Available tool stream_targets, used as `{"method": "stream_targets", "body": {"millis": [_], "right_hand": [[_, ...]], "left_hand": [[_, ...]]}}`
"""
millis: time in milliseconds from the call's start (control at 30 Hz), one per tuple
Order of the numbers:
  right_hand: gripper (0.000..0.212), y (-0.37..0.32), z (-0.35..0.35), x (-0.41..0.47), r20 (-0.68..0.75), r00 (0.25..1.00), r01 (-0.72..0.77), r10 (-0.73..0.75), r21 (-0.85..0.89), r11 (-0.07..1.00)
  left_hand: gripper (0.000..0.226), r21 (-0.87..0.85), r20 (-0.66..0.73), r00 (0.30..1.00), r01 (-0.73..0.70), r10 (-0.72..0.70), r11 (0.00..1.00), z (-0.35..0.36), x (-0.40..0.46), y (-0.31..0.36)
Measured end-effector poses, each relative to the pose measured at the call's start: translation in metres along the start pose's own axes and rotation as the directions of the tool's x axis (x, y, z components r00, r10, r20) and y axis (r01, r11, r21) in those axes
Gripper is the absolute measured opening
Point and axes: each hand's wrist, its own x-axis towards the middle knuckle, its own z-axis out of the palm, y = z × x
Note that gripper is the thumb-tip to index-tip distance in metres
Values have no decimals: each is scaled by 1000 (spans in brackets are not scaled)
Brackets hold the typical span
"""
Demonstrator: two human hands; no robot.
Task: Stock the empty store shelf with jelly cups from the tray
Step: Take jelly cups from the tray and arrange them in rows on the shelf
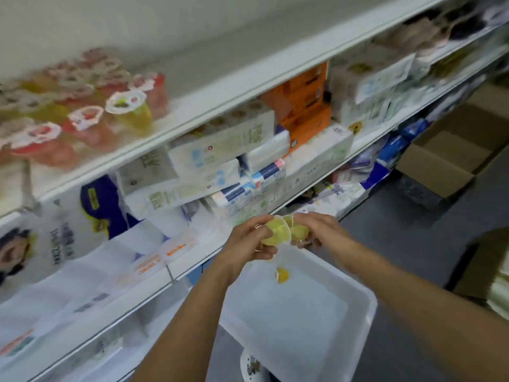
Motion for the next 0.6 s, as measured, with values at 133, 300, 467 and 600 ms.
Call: {"method": "stream_targets", "body": {"millis": [133,300,467,600], "right_hand": [[28,-71,7,-5,-37,991,129,-128,40,991],[38,-148,24,-5,32,954,292,-297,107,950],[35,-225,58,17,42,920,352,-391,354,866],[41,-277,89,50,-76,901,434,-427,150,888]], "left_hand": [[25,20,-24,988,-149,150,989,-21,-26,66],[26,101,-75,945,-310,318,945,-56,-65,133],[32,87,-255,826,-498,503,863,-108,-100,197],[32,45,-375,764,-550,525,834,-162,-106,230]]}}
